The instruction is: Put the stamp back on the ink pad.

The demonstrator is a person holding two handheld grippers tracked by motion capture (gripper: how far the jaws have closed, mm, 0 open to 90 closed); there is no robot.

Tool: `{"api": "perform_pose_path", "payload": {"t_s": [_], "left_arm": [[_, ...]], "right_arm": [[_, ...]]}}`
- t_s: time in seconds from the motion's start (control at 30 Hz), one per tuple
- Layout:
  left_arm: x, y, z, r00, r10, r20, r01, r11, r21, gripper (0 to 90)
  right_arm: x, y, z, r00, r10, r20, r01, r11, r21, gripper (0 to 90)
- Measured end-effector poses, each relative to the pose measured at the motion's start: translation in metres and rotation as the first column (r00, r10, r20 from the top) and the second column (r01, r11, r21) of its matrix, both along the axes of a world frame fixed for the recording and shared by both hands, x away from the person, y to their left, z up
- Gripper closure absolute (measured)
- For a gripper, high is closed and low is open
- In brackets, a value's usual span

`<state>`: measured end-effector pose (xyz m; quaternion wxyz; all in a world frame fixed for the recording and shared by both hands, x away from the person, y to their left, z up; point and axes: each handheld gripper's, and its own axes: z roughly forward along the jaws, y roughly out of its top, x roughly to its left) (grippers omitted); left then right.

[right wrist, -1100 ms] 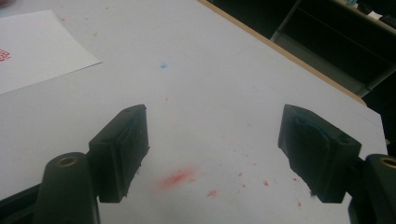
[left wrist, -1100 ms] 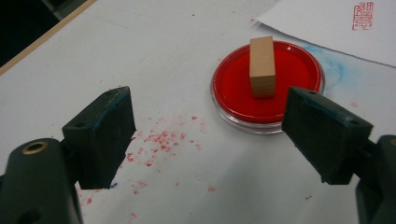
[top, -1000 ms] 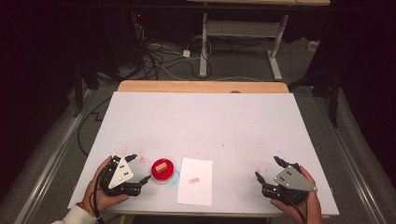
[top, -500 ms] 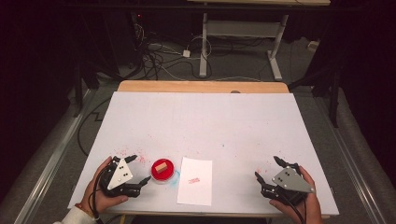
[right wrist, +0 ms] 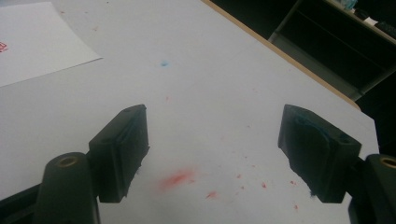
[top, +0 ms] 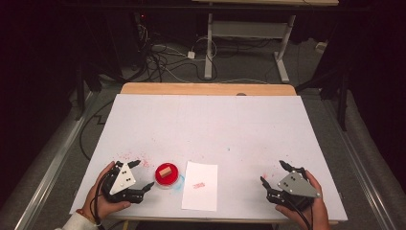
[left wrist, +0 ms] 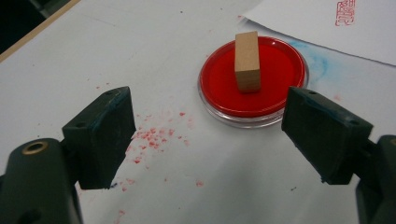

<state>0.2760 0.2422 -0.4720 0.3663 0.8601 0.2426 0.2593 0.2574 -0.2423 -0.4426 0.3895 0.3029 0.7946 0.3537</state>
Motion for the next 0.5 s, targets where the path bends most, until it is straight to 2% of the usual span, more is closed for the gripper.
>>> {"api": "perform_pose_path", "payload": {"t_s": [0.2, 0.33, 0.5], "left_arm": [[0.0006, 0.0002, 0.0000, 1.0000, 0.004, -0.004, -0.004, 1.0000, -0.005, 16.8], [0.0008, 0.0008, 0.0017, 1.0000, -0.004, -0.004, 0.004, 0.9995, -0.030, 16.8], [0.0018, -0.0011, 0.0022, 0.9999, -0.006, -0.009, 0.006, 0.9994, -0.035, 15.4]], "right_arm": [[0.0001, 0.0009, -0.0001, 0.9999, 0.010, 0.003, -0.010, 1.000, 0.011, 23.6], [0.0001, 0.0009, -0.0008, 0.9999, 0.016, 0.000, -0.016, 1.000, 0.010, 23.4], [0.0001, -0.0018, 0.0004, 0.9998, 0.020, 0.011, -0.020, 0.999, 0.036, 21.8]]}}
